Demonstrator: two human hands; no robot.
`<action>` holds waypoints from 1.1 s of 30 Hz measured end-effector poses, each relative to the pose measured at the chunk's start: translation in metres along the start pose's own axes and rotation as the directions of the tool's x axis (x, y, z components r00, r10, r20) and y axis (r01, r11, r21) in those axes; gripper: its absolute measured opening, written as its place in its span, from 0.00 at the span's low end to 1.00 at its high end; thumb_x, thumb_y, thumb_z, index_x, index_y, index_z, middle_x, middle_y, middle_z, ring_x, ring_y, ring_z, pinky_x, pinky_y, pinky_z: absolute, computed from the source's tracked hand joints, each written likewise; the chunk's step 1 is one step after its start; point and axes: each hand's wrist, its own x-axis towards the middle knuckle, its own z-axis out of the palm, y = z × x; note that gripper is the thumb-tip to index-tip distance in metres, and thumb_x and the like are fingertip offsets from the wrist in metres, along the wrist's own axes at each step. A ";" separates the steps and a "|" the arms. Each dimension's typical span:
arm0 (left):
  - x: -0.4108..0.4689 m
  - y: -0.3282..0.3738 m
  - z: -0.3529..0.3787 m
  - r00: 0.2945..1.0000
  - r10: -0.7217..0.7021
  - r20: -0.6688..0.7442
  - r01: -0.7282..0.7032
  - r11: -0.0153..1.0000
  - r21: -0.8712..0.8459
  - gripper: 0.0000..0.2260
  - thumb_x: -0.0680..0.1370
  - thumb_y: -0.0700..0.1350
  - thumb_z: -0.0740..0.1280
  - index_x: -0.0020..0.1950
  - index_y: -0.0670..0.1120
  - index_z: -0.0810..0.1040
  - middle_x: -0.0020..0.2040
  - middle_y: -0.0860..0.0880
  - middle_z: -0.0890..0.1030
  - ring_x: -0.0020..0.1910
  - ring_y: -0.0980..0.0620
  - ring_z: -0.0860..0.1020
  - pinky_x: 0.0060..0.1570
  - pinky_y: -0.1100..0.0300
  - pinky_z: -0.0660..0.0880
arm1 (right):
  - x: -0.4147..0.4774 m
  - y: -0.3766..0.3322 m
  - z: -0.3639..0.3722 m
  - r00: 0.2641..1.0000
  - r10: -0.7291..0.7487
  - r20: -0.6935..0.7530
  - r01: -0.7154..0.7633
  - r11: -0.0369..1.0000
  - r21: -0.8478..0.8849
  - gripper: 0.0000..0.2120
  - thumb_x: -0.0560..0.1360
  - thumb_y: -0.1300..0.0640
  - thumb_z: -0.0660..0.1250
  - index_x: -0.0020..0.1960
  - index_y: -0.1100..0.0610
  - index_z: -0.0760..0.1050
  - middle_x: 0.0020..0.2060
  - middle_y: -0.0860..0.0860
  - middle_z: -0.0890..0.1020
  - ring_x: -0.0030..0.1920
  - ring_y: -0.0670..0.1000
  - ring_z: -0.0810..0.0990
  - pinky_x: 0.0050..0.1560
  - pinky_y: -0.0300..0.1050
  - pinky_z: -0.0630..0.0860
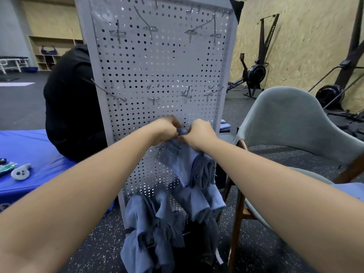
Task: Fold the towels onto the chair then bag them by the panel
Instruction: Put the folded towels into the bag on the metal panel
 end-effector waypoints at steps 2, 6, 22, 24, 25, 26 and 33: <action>0.001 -0.006 0.004 0.999 0.033 -0.039 -0.034 0.999 -0.020 0.12 0.82 0.36 0.68 0.63 0.47 0.77 0.52 0.46 0.82 0.47 0.51 0.81 0.42 0.62 0.80 | 0.000 -0.003 0.005 1.000 -0.005 -0.018 0.005 1.000 -0.004 0.23 0.79 0.50 0.74 0.34 0.58 0.67 0.30 0.54 0.72 0.30 0.55 0.69 0.27 0.45 0.60; 0.002 -0.018 0.005 0.999 0.036 -0.039 -0.042 0.984 -0.173 0.15 0.80 0.31 0.67 0.62 0.47 0.80 0.51 0.47 0.83 0.47 0.49 0.81 0.37 0.63 0.77 | -0.003 -0.002 0.007 0.998 -0.036 -0.058 0.035 0.999 -0.023 0.22 0.79 0.49 0.73 0.34 0.58 0.68 0.31 0.55 0.73 0.31 0.56 0.72 0.28 0.44 0.62; -0.001 -0.027 0.002 0.931 0.246 0.271 -0.082 0.861 -0.502 0.27 0.82 0.30 0.63 0.74 0.57 0.77 0.69 0.44 0.83 0.64 0.43 0.81 0.63 0.49 0.74 | -0.007 -0.017 -0.034 0.999 -0.042 0.023 0.047 0.951 -0.306 0.25 0.70 0.46 0.81 0.34 0.58 0.67 0.30 0.52 0.71 0.29 0.51 0.69 0.26 0.43 0.62; 0.001 -0.028 0.005 0.941 0.223 0.254 -0.108 0.910 -0.400 0.30 0.81 0.29 0.62 0.75 0.57 0.76 0.70 0.45 0.81 0.64 0.43 0.81 0.52 0.57 0.76 | -0.005 -0.017 -0.025 0.999 -0.031 0.043 0.042 0.950 -0.308 0.24 0.71 0.48 0.81 0.35 0.58 0.68 0.30 0.52 0.73 0.29 0.51 0.70 0.26 0.44 0.63; 0.001 -0.028 0.006 0.949 0.204 0.240 -0.119 0.937 -0.327 0.31 0.81 0.29 0.62 0.77 0.57 0.74 0.70 0.46 0.81 0.65 0.44 0.81 0.46 0.60 0.75 | -0.004 -0.016 -0.019 0.999 -0.018 0.041 0.029 0.957 -0.288 0.24 0.71 0.49 0.81 0.35 0.58 0.68 0.30 0.52 0.73 0.29 0.51 0.70 0.26 0.43 0.63; 0.002 -0.029 0.008 0.955 0.192 0.225 -0.130 0.956 -0.262 0.32 0.80 0.29 0.63 0.79 0.56 0.72 0.70 0.47 0.82 0.66 0.44 0.81 0.42 0.62 0.74 | -0.002 -0.014 -0.013 0.999 -0.005 0.032 0.013 0.967 -0.256 0.23 0.71 0.49 0.81 0.35 0.58 0.68 0.30 0.52 0.73 0.29 0.51 0.70 0.25 0.43 0.62; 0.000 -0.029 0.025 0.994 0.110 -0.008 -0.109 0.989 0.104 0.11 0.76 0.38 0.67 0.52 0.49 0.85 0.39 0.52 0.84 0.34 0.52 0.79 0.32 0.64 0.73 | 0.000 -0.003 0.025 0.999 0.005 -0.051 -0.012 0.991 -0.134 0.19 0.74 0.57 0.75 0.33 0.57 0.67 0.31 0.54 0.74 0.36 0.56 0.75 0.31 0.44 0.64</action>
